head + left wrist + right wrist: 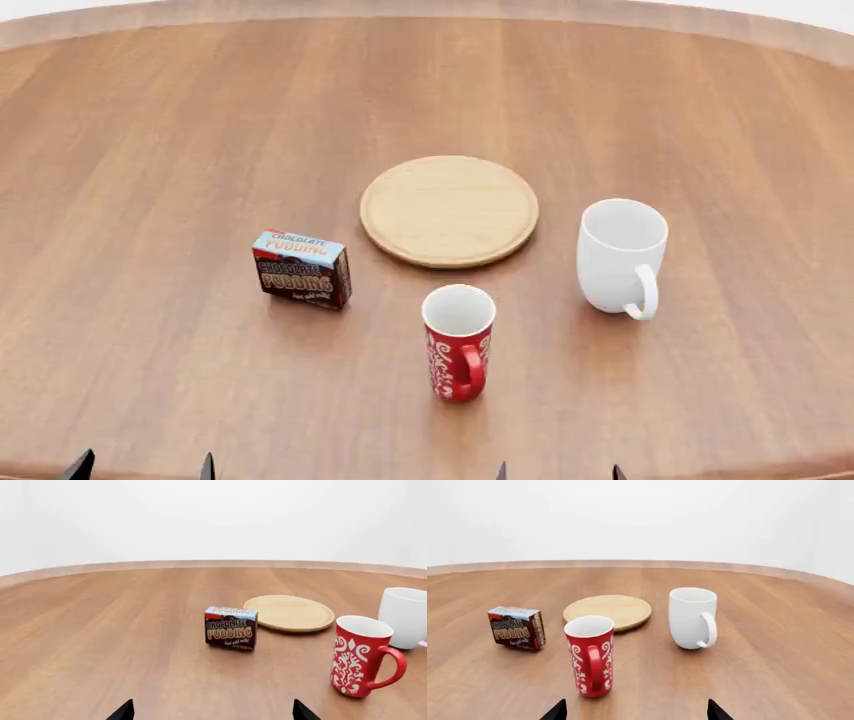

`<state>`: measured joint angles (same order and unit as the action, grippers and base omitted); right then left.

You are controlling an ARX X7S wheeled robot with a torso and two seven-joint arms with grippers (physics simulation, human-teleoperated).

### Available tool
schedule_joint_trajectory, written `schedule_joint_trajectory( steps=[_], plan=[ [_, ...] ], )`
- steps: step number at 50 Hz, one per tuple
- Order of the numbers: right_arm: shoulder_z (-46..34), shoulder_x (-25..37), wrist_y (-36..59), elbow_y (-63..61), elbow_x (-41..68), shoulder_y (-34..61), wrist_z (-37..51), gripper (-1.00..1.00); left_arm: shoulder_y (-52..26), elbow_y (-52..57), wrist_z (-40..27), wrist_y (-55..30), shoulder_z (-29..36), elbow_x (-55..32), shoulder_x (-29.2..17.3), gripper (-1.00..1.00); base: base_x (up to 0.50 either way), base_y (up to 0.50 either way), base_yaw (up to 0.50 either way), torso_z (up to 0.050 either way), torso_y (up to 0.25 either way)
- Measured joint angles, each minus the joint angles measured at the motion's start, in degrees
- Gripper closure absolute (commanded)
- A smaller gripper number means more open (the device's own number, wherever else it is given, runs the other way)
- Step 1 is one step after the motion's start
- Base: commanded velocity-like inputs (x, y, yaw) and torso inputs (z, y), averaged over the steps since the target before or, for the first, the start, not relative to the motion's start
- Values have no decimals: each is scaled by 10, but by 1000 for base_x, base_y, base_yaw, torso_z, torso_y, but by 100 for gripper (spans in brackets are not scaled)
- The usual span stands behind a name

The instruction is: Put the chocolate pudding to the left of the plate.

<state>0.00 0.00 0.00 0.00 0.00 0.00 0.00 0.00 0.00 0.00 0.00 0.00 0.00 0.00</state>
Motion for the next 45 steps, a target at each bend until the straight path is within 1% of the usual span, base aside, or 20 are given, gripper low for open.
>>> schedule_joint_trajectory(
  steps=[24,38,45],
  plan=[
    [-28,26,-6,9,27,5,37,-100,-2,-2,-37,0,39,-29,-31,-100,0,0,0,0,0],
    [-45,38,-8,13,33,7,55,-100,-2,-2,-50,2,54,-39,-42,-100,0,142,0,0,0],
    [-52,44,-9,13,38,6,61,-100,-2,-1,-56,3,60,-44,-47,-100,0,266,0,0,0]
  ],
)
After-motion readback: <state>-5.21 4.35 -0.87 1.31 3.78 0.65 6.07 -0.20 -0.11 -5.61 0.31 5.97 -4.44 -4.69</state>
